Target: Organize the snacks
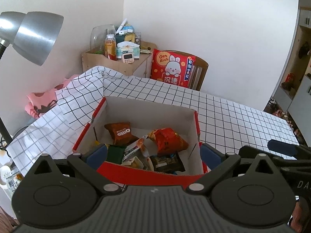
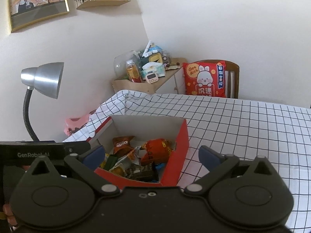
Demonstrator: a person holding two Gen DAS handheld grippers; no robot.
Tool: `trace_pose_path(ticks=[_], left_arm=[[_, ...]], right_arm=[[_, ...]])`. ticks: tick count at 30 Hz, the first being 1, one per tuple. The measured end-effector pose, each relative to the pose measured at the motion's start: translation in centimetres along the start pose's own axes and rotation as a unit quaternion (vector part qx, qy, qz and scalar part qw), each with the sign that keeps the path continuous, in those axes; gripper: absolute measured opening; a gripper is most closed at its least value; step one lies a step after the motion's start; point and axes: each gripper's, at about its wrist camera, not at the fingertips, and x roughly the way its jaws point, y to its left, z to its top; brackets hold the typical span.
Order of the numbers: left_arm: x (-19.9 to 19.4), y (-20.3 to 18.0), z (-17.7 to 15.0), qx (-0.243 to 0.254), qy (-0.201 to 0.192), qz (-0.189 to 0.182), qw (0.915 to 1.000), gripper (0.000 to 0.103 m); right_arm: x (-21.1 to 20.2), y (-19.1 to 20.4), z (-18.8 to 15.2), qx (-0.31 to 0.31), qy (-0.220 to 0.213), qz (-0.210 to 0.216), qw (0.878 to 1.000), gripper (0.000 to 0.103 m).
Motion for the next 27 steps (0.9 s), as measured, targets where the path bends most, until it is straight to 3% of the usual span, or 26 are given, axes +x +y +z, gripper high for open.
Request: trace_pose_path(ticks=[27], left_arm=[[-1.3,-0.7,-0.1,0.006,-0.016,-0.012,0.9998,0.102]], right_arm=[[-0.6,-0.2,0.2,0.009,-0.011,-0.003,1.000,0.103]])
